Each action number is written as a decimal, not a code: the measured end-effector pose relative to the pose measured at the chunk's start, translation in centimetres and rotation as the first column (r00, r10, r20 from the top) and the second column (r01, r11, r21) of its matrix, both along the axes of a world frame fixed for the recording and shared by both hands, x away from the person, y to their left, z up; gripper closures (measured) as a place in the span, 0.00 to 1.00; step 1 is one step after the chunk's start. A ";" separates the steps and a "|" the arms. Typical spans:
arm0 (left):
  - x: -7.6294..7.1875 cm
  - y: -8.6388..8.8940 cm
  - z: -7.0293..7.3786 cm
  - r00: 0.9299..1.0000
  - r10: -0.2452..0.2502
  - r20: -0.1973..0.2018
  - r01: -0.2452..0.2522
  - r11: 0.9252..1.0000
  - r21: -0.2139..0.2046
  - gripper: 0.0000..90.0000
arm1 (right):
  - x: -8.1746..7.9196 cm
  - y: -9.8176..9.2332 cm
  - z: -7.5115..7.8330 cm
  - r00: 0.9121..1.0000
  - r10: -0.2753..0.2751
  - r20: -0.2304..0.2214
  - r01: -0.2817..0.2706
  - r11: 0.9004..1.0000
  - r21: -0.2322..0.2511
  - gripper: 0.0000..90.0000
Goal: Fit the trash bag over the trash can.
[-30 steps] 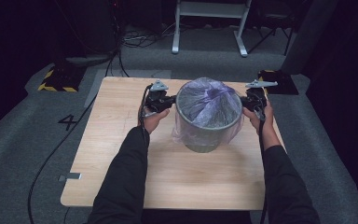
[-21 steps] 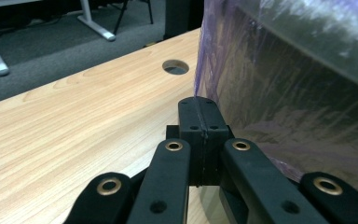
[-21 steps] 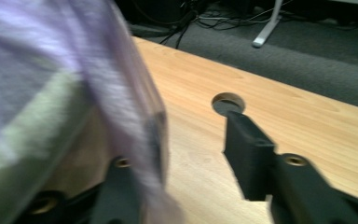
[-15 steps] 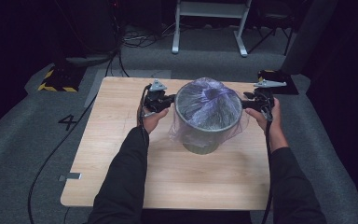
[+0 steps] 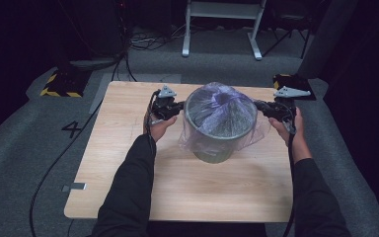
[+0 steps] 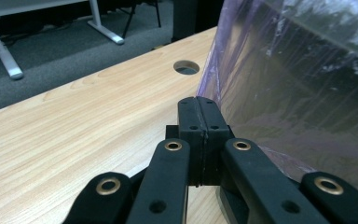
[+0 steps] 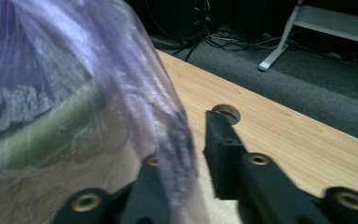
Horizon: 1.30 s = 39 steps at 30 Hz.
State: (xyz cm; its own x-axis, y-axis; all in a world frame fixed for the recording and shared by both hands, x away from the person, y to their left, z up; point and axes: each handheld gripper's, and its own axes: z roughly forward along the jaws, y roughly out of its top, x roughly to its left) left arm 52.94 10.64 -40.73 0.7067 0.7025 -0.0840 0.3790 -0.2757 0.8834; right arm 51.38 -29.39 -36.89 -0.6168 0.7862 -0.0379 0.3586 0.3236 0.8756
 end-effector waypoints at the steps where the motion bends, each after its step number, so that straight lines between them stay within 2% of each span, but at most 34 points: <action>1: 0.1 -0.1 -0.1 1.000 -0.001 -0.005 0.001 1.000 0.006 1.00 | 0.0 0.3 -0.1 1.000 -0.006 0.001 0.006 1.000 -0.015 0.96; 7: 0.4 -0.4 -0.6 0.999 0.007 -0.038 -0.006 1.000 0.027 1.00 | 0.6 0.8 -0.7 0.998 -0.032 -0.054 0.031 0.999 -0.009 0.93; 10: 0.6 -0.4 -0.9 0.998 -0.002 -0.069 0.004 0.999 0.038 0.99 | 0.7 0.9 -0.8 0.997 -0.022 -0.074 0.022 1.000 -0.007 0.89; 11: 0.6 -0.4 -1.0 0.997 -0.004 -0.081 0.007 1.000 0.029 0.99 | 0.7 1.0 -0.9 0.997 -0.014 -0.081 0.014 1.000 -0.011 0.88; 13: 0.5 -0.4 -1.0 0.998 0.016 -0.056 -0.013 0.998 0.053 0.98 | 0.5 1.0 -1.0 0.997 -0.021 -0.070 0.020 1.000 -0.012 0.82; 15: 0.3 0.0 -0.9 0.999 0.038 -0.031 -0.036 0.998 0.056 0.87 | 0.2 0.8 -0.9 0.998 -0.053 -0.044 0.053 0.998 -0.016 0.67; 16: 0.2 0.4 -0.8 0.999 0.039 -0.024 -0.038 0.998 0.043 0.81 | -0.1 0.6 -0.8 0.998 -0.058 -0.030 0.057 0.998 -0.010 0.61; 17: -0.1 0.8 -0.6 0.999 0.038 -0.014 -0.037 0.999 0.025 0.80 | -0.4 0.4 -0.7 0.998 -0.053 -0.025 0.053 0.999 -0.001 0.55; 19: -0.5 1.6 -0.3 1.000 0.029 0.004 -0.029 1.000 -0.002 0.72 | -0.8 -0.1 -0.5 0.999 -0.050 -0.014 0.050 0.999 0.001 0.48; 21: -1.0 2.3 0.3 0.999 0.033 0.014 -0.033 0.999 -0.009 0.57 | -1.2 -0.6 -0.2 0.999 -0.042 -0.013 0.042 0.999 -0.011 0.43; 23: -1.9 3.0 0.9 0.999 0.006 0.034 -0.006 1.000 -0.007 0.54 | -1.6 -1.0 0.1 0.999 -0.036 -0.008 0.036 0.999 -0.009 0.37; 26: -3.0 3.9 1.4 0.999 -0.008 0.053 0.008 1.000 -0.006 0.41 | -2.5 -1.4 0.5 1.000 -0.013 0.003 0.013 1.000 -0.023 0.36; 29: -4.4 4.8 1.7 0.997 -0.026 0.069 0.029 0.999 -0.043 0.32 | -3.2 -1.9 0.7 1.000 -0.009 0.009 0.009 1.000 -0.030 0.33; 30: -5.0 5.0 1.8 0.996 -0.044 0.078 0.048 0.997 -0.058 0.29 | -3.3 -2.1 0.7 1.000 -0.006 0.011 0.007 1.000 -0.023 0.32; 31: -5.9 5.2 1.9 0.993 -0.082 0.082 0.089 0.993 -0.075 0.27 | -3.6 -2.3 0.8 1.000 -0.001 0.015 0.001 1.000 -0.015 0.30; 32: -6.7 5.0 2.0 0.990 -0.113 0.089 0.119 0.990 -0.075 0.25 | -3.9 -2.5 0.8 1.000 0.002 0.022 -0.002 1.000 -0.010 0.29; 34: -8.5 4.4 1.9 0.977 -0.180 0.111 0.188 0.980 -0.065 0.21 | -4.2 -2.5 0.7 0.999 0.026 0.025 -0.026 1.000 -0.012 0.28; 36: -10.1 3.5 1.6 0.966 -0.231 0.114 0.237 0.971 -0.035 0.17 | -4.5 -2.2 0.5 0.999 0.036 0.016 -0.036 0.999 -0.031 0.31; 37: -10.6 3.1 1.4 0.963 -0.245 0.113 0.250 0.968 -0.029 0.17 | -4.6 -2.1 0.4 0.999 0.041 0.018 -0.041 0.998 -0.041 0.35; 38: -11.4 2.3 1.0 0.959 -0.262 0.107 0.263 0.965 -0.002 0.17 | -4.7 -2.0 0.3 0.998 0.051 0.019 -0.050 0.998 -0.043 0.43; 39: -11.9 1.7 0.8 0.960 -0.259 0.106 0.257 0.966 0.028 0.17 | -4.8 -1.8 0.3 0.997 0.076 0.020 -0.075 0.996 -0.040 0.55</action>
